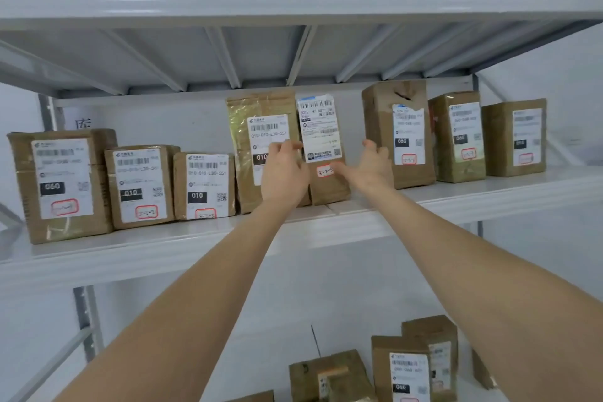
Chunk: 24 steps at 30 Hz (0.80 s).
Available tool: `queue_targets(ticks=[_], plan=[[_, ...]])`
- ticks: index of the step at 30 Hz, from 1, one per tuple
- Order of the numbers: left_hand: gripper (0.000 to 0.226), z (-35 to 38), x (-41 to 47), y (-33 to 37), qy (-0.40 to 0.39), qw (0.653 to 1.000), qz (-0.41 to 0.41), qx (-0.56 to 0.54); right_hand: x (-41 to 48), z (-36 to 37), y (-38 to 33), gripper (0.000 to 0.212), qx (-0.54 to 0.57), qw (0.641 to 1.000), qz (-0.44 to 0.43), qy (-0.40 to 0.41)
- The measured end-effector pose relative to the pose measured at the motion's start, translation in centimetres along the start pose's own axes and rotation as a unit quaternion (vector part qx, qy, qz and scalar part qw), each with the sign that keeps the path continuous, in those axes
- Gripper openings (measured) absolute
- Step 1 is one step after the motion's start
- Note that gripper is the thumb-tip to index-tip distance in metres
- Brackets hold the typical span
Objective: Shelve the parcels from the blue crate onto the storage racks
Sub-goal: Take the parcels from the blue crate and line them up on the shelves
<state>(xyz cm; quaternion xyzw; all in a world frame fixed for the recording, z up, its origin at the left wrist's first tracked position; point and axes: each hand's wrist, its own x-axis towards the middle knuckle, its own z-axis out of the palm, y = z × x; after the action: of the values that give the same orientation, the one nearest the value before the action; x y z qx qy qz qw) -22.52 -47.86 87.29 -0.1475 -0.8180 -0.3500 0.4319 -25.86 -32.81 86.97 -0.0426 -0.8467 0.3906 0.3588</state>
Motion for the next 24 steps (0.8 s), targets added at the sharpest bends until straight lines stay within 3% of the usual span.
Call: queue_targets(ticks=[2,5,11,17,24], plan=[[0.035,1.8,0.2,2.1,0.0,0.999,0.026,-0.026,0.5,-1.8,1.5,0.079,-0.028,0.998,-0.014,0.049],[0.038,5.7,-0.1,5.4,-0.044,0.997,0.049,-0.034,1.6,-4.7,4.7,0.075,-0.067,0.994,-0.017,0.087],[0.053,13.3,-0.3,10.6,-0.123,0.992,-0.006,-0.018,5.2,-10.6,12.8,0.074,-0.065,0.99,0.026,0.119],[0.054,19.2,1.0,13.4,-0.094,0.987,-0.132,-0.02,10.0,-14.7,20.0,0.089,-0.039,0.994,0.045,0.096],[0.055,21.7,2.7,13.1,-0.044,0.983,-0.176,0.013,13.6,-15.0,22.3,0.107,0.015,0.998,0.053,0.015]])
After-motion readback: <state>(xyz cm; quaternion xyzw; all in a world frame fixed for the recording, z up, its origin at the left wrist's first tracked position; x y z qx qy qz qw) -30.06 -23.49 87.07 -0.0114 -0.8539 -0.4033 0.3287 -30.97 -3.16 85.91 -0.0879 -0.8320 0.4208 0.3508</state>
